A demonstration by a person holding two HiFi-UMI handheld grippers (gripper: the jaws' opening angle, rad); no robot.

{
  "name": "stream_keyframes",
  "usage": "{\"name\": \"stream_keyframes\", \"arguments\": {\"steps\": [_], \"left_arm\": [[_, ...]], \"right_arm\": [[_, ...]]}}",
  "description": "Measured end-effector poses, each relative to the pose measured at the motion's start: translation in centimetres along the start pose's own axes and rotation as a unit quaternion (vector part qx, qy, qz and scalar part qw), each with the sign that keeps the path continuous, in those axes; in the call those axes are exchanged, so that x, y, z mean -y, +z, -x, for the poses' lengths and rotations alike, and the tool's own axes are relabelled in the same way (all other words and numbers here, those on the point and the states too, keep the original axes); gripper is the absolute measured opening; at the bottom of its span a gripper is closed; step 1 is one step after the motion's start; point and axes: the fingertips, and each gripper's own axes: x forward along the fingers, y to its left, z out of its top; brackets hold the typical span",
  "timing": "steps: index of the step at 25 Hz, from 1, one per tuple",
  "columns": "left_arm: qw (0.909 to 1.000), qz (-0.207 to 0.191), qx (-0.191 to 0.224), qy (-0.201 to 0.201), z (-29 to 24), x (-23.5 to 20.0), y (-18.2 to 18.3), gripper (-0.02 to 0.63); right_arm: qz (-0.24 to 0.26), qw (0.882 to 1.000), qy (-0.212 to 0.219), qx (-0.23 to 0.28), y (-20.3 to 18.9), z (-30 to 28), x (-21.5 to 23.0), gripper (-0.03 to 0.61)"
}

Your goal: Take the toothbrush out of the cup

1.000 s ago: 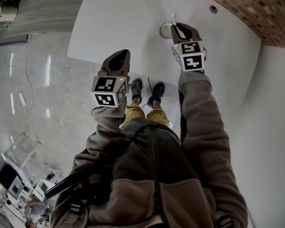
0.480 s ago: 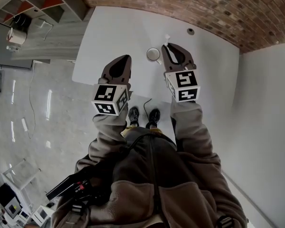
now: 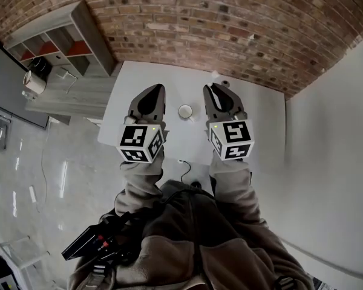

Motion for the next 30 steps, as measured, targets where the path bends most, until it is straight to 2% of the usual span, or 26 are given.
{"name": "stream_keyframes", "arguments": {"steps": [15,30], "left_arm": [[0.9946,-0.052,0.083,-0.035,-0.9,4.4,8.3,0.005],[0.9918,-0.072,0.102,-0.028,-1.4,4.0,10.2,0.005]], "right_arm": [[0.034,0.995,-0.029,0.093,8.3,3.9,2.5,0.048],[0.051,0.989,-0.023,0.139,11.1,3.3,2.3,0.048]]}}
